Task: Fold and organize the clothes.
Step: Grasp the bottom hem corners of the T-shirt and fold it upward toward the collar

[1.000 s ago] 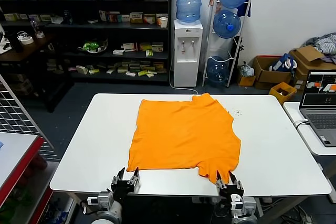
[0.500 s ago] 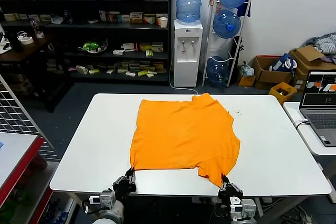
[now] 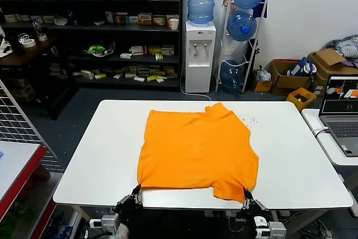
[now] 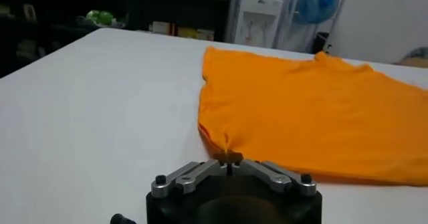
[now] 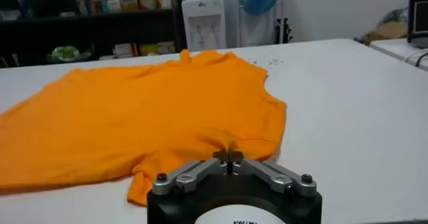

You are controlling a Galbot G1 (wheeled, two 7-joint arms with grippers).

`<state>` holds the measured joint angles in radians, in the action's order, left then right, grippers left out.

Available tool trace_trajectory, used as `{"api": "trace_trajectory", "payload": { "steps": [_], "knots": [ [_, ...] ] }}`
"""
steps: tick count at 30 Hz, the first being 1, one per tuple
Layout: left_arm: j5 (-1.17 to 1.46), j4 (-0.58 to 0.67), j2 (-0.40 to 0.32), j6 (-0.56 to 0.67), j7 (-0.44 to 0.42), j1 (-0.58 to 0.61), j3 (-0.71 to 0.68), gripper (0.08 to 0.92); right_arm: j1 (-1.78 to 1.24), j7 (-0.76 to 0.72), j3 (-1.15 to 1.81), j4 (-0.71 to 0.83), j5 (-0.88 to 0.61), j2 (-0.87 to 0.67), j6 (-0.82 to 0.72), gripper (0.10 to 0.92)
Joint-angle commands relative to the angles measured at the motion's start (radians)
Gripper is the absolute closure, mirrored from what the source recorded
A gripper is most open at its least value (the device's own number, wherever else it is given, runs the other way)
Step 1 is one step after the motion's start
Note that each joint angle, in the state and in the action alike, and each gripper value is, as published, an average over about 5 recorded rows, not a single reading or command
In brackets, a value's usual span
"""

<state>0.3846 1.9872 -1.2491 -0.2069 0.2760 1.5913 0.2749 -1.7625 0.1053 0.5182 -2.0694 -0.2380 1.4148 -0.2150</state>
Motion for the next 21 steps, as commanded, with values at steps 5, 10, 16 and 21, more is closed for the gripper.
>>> {"api": "trace_trajectory", "payload": {
  "steps": [5, 10, 16, 21],
  "knots": [
    [0.002, 0.159, 0.035, 0.026, 0.025, 0.157, 0.015, 0.909, -0.108, 0.012, 0.010, -0.120, 0.006, -0.011, 0.074, 0.901],
    [0.035, 0.152, 0.048, 0.026, 0.030, 0.074, 0.029, 0.909, 0.057, 0.041, 0.012, -0.073, -0.029, -0.038, 0.054, 0.901],
    [0.091, 0.035, 0.061, 0.031, 0.025, -0.162, 0.011, 0.909, 0.285, 0.072, -0.001, 0.056, -0.075, -0.062, 0.008, 0.901],
    [0.113, -0.081, 0.056, 0.030, 0.028, -0.322, -0.053, 0.909, 0.433, 0.089, -0.026, 0.167, -0.115, -0.076, -0.037, 0.901]
  ]
}}
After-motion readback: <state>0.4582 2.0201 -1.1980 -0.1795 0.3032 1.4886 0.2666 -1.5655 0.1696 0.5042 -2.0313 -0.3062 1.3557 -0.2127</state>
